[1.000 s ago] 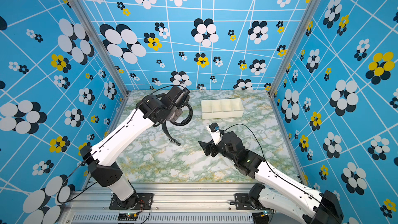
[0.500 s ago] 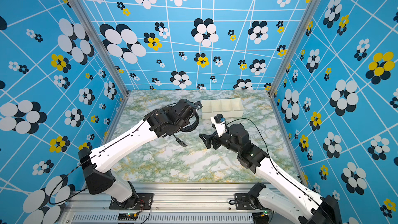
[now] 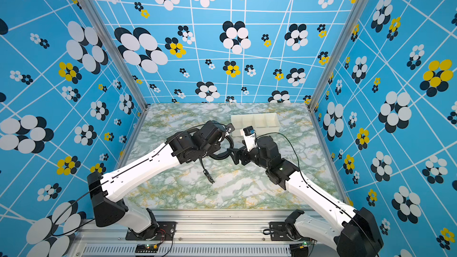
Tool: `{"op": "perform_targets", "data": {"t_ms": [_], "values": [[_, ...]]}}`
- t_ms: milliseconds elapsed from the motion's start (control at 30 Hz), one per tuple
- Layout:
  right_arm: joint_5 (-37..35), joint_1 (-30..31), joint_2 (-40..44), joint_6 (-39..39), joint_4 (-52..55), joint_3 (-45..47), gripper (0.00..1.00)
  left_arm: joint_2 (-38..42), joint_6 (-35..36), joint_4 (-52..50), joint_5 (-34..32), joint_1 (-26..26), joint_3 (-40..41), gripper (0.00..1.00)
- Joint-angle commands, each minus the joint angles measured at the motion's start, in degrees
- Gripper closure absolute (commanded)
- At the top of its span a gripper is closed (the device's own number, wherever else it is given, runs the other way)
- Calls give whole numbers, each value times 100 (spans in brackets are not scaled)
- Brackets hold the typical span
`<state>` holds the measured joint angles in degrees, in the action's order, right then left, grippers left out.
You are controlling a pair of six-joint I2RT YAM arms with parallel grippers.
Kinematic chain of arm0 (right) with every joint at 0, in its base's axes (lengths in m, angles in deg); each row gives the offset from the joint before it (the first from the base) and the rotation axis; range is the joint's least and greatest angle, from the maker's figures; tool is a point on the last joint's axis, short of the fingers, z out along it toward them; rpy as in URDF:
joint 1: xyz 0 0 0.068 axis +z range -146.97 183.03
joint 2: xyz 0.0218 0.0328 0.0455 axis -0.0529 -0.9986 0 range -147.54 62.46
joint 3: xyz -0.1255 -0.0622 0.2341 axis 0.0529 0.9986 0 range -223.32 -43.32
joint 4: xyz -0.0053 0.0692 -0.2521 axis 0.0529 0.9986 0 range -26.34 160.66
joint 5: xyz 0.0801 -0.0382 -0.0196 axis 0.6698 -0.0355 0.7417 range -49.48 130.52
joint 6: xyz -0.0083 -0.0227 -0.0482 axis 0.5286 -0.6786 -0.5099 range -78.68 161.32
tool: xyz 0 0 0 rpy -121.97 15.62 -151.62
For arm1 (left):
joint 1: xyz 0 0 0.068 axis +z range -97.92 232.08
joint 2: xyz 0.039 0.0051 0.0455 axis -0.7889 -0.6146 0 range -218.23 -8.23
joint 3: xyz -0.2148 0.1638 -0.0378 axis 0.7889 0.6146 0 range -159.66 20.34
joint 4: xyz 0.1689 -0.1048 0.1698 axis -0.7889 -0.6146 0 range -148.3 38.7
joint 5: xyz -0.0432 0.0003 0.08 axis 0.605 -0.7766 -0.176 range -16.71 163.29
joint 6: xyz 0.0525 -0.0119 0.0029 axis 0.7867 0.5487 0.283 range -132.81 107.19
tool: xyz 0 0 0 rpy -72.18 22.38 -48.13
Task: Place the belts into the storage roll
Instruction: Roll the belt at the center of the board.
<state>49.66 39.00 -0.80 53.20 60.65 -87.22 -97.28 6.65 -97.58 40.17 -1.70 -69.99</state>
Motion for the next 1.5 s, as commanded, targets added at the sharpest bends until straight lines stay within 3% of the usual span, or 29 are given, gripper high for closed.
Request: {"op": "perform_targets", "data": {"t_ms": [0, 133, 367, 733, 1167, 1333, 1467], "values": [[-233, -19, -175, 117, -86, -352, 6, -96, -243, 5, 38, -96, -24, 100], [-540, -21, -250, 157, -86, -327, 11, -291, -337, -61, 183, -152, -154, 100], [-895, -26, -316, 179, -46, -327, 30, -714, -385, -144, 60, -248, -411, 100], [-1380, -21, -309, 337, -179, -119, 46, -899, -683, -257, 241, -265, -805, 100], [-1618, -28, -366, 491, -312, -84, 77, -1022, -1032, -397, 379, -281, -897, 100], [-1772, -21, -357, 569, -369, -37, 100, -1015, -1115, -431, 321, -275, -932, 100], [-1987, -26, -327, 628, -385, -12, 100, -1053, -1242, -470, 179, -261, -939, 100]]}}
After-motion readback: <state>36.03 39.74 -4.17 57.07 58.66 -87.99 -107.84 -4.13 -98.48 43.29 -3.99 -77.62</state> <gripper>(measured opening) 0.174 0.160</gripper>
